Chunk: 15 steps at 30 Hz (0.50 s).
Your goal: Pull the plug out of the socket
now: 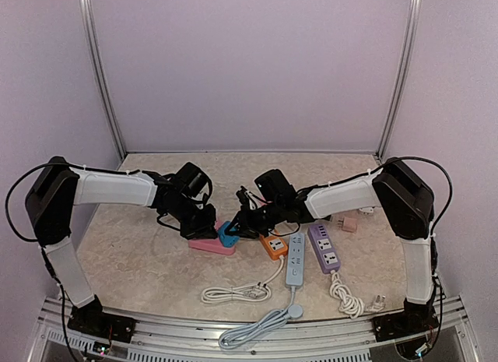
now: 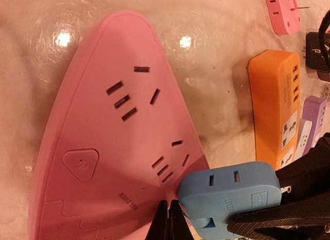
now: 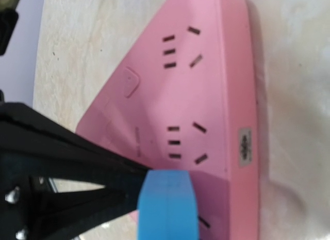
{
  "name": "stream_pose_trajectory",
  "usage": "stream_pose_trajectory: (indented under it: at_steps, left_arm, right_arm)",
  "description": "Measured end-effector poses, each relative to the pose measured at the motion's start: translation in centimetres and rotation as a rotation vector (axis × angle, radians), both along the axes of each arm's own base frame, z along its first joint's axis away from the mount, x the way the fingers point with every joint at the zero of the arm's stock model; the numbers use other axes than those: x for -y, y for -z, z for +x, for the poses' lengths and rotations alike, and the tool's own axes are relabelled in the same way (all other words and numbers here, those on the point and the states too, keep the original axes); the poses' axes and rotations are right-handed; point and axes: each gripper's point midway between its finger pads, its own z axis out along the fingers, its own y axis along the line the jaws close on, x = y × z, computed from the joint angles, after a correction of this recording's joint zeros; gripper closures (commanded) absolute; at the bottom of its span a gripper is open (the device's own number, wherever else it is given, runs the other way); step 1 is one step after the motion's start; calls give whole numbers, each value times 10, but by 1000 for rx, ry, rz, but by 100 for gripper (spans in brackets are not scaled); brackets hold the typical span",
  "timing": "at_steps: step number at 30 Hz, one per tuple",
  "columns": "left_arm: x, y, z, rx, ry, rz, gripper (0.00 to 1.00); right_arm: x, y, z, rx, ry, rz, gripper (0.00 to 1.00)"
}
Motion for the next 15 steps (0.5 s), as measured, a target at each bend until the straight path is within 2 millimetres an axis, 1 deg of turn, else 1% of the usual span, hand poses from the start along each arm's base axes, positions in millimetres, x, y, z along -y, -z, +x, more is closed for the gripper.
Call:
stream_pose_trajectory:
  at_steps: [15]
  left_arm:
    - [1,0,4,14,-8,-16,100]
  right_arm:
    - [1,-3,4,-22,24,12,100]
